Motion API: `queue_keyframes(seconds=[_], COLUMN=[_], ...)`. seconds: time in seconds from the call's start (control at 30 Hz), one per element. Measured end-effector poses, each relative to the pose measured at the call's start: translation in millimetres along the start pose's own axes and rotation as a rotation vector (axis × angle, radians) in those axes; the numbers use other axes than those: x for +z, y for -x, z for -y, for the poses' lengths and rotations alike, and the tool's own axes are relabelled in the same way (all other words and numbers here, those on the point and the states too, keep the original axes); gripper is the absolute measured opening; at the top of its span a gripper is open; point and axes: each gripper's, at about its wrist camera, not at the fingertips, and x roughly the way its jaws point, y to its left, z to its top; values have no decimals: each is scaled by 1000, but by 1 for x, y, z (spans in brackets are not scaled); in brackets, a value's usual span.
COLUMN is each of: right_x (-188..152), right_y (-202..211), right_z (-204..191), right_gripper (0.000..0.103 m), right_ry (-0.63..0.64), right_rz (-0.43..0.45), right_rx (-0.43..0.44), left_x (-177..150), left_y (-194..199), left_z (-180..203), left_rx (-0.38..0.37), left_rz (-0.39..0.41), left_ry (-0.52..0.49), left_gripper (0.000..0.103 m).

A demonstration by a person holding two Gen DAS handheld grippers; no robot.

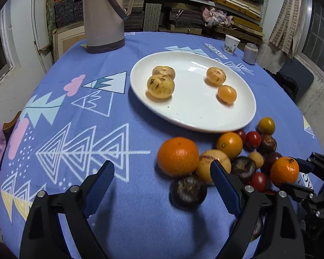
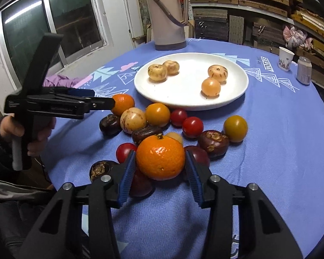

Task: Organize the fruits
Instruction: 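Grasp a tangerine with the right tool while the left tool grasps another tangerine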

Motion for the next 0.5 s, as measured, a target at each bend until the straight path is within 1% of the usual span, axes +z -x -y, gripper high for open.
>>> queue_keyframes(seconds=[0.13,0.2,0.23,0.27,0.3,0.33,0.37,0.4,0.43,0.5], right_x=[1,1,2,2,1,2,2,1,1,1], right_y=[8,12,13,14,15,15,15,15,15,16], right_z=[9,11,11,11,11,10,10,9,9,8], right_gripper=[45,45,45,45,45,45,45,45,45,45], right_ry=[-26,-36,-37,-37,-37,-37,-38,-38,-36,-35], right_rz=[18,27,31,33,35,36,36,35,35,38], right_rx=[-1,5,5,7,10,14,19,22,23,25], left_x=[7,8,8,8,9,10,10,10,10,7], left_y=[-9,-15,-19,-24,-25,-26,-27,-30,-32,-36], left_z=[1,2,2,1,-2,-5,-7,-10,-12,-18], left_rx=[-51,-59,-58,-72,-83,-108,-115,-119,-129,-138], left_rz=[-27,-38,-52,-60,-60,-69,-74,-91,-102,-120], left_ry=[34,44,47,61,80,101,111,119,122,138], left_gripper=[90,88,83,82,78,72,66,58,55,55])
